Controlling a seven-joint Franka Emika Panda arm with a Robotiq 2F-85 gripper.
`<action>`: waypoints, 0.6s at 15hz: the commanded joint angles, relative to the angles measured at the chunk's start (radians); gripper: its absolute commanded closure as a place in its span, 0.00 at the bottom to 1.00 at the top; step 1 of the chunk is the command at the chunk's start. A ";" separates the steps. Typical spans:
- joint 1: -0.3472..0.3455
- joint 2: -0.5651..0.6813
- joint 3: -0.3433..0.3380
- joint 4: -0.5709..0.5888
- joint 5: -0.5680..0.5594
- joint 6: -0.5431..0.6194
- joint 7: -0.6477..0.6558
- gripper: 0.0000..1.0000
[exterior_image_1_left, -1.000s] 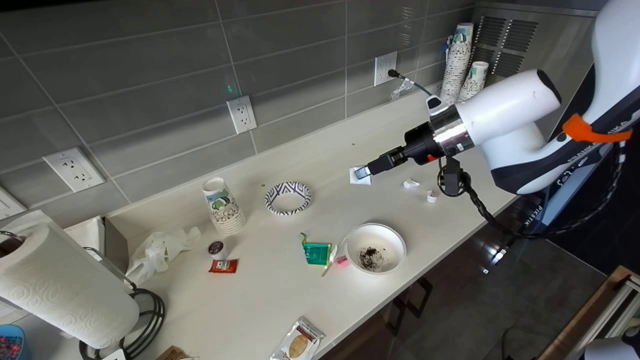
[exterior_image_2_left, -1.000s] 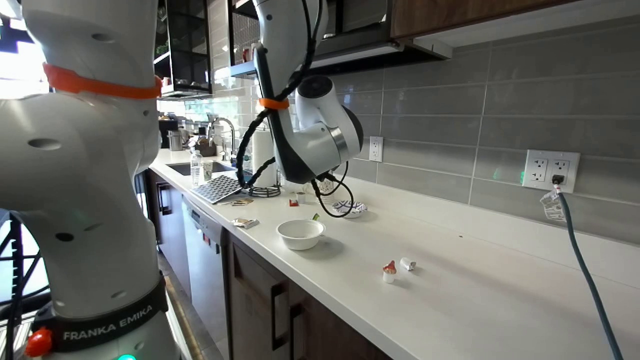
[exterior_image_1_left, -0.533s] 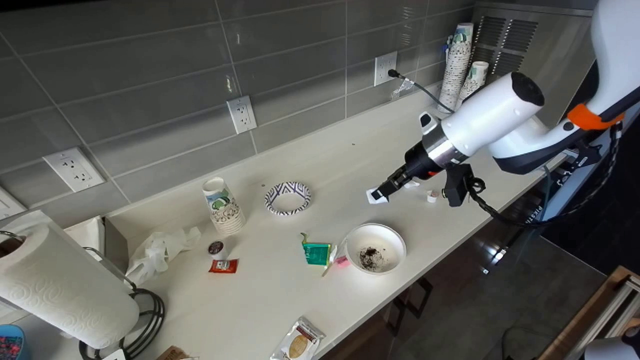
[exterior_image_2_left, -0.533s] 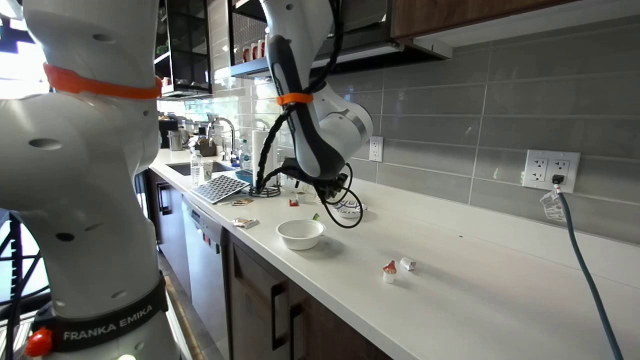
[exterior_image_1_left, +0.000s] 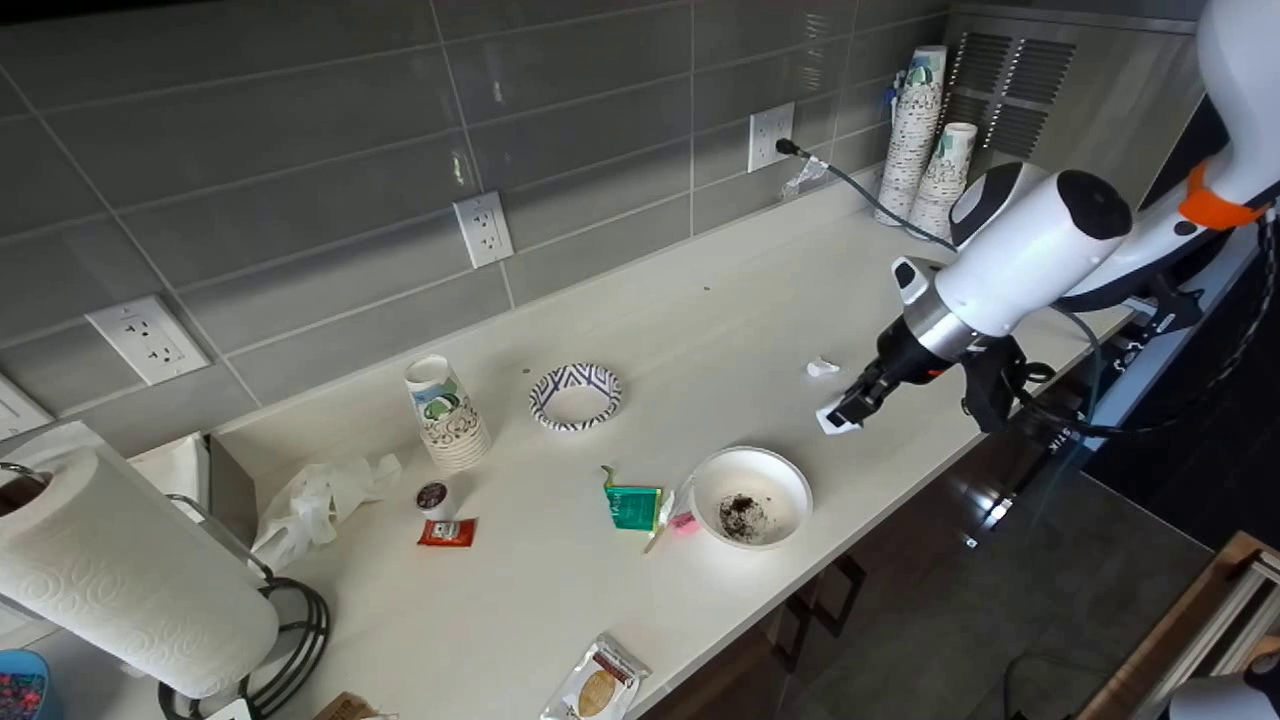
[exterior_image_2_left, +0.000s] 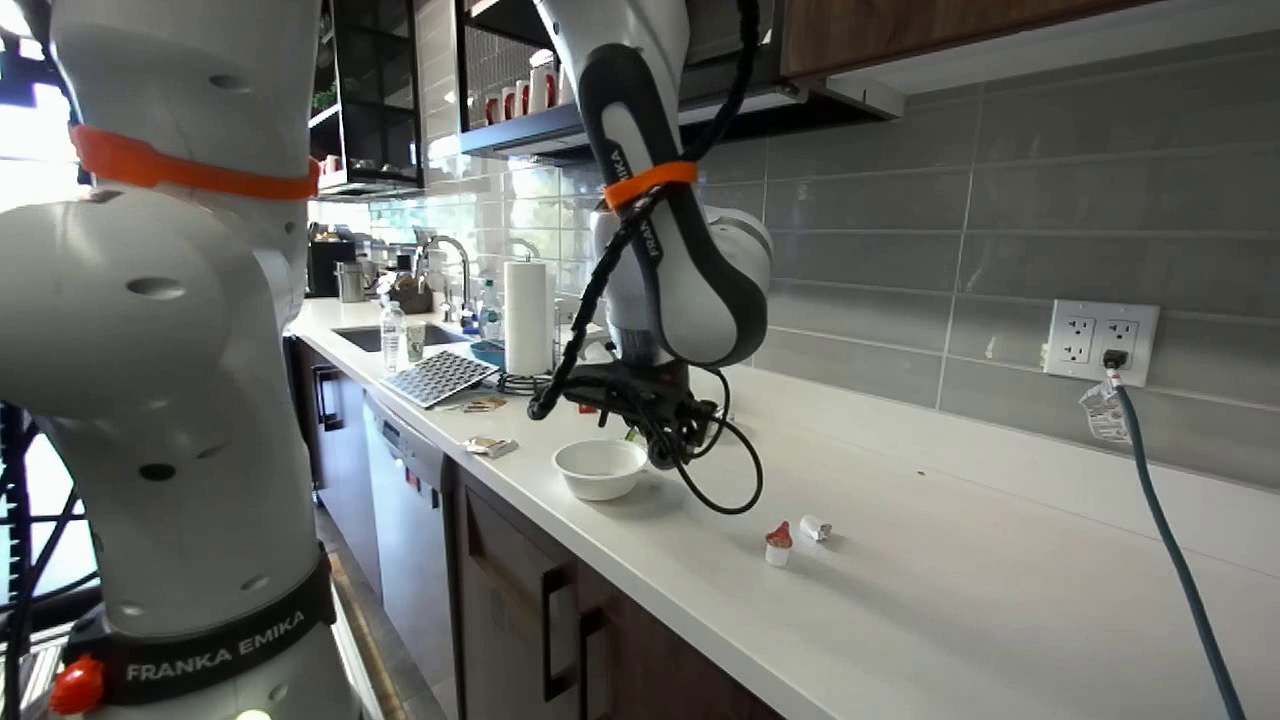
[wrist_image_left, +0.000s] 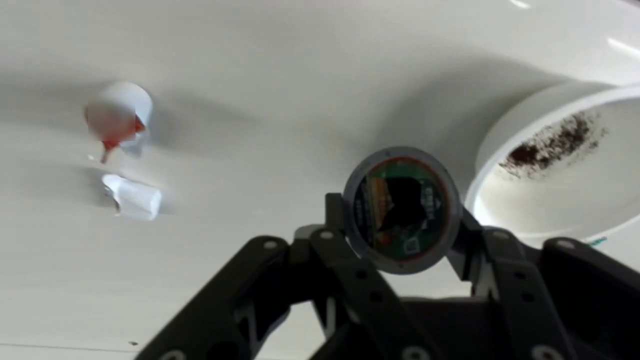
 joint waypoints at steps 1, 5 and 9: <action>0.251 0.084 -0.215 0.101 -0.232 -0.016 0.257 0.76; 0.531 0.203 -0.507 0.246 -0.239 0.057 0.308 0.76; 0.830 0.344 -0.806 0.426 -0.216 0.213 0.379 0.76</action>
